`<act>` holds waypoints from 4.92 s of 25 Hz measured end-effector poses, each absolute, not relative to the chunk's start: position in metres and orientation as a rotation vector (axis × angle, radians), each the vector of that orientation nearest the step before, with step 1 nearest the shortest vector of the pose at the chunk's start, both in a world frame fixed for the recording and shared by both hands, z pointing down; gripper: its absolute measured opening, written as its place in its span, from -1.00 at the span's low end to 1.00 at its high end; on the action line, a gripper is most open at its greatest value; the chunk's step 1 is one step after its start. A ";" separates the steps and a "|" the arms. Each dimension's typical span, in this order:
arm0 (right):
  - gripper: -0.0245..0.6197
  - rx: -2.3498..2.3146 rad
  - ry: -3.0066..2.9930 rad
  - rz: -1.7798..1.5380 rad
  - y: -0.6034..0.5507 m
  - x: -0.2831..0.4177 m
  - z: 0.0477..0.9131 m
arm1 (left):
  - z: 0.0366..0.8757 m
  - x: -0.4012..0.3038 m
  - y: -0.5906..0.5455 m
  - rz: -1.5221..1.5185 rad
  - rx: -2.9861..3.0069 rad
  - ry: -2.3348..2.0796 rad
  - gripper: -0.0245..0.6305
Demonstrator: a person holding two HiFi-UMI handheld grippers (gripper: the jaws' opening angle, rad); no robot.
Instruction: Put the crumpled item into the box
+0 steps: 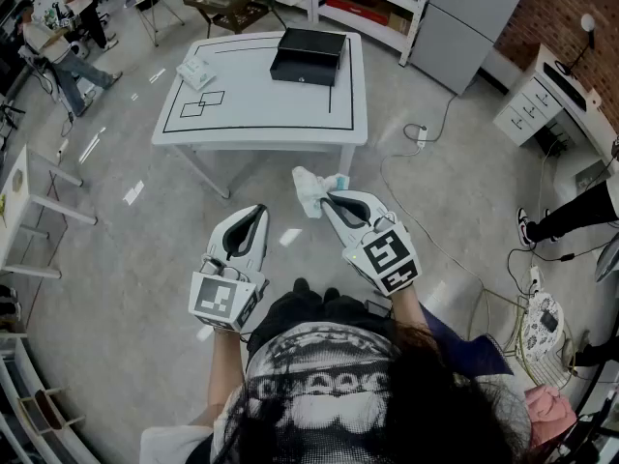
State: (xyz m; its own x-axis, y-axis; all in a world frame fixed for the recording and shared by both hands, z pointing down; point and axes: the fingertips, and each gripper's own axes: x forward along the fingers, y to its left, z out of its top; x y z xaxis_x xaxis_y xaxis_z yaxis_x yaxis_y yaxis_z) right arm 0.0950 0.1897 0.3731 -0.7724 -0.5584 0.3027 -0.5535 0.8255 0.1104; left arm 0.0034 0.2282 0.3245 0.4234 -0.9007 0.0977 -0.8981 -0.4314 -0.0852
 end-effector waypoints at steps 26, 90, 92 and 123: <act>-0.87 0.875 -2.646 0.020 0.172 0.009 0.385 | 0.341 -0.076 0.204 -0.161 -2.708 1.593 -0.93; -0.87 0.656 -2.656 0.094 -0.214 -0.011 0.438 | 0.372 -0.092 -0.153 -0.237 -2.636 1.852 -0.93; -0.87 0.650 -2.657 0.096 -0.216 -0.011 0.439 | 0.373 -0.092 -0.154 -0.250 -2.639 1.864 -0.93; -0.87 0.763 -2.570 0.140 -0.281 -0.017 0.464 | 0.389 -0.109 -0.201 -0.329 -2.724 1.778 -0.93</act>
State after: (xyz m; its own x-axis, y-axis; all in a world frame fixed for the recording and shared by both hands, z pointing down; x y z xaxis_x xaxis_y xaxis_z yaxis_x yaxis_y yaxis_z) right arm -0.0172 -0.2808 0.4644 -0.7440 -0.4934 0.4506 -0.5396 0.8414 0.0306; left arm -0.1088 -0.2013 0.3892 0.3905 -0.8898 0.2362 -0.9154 -0.4025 -0.0028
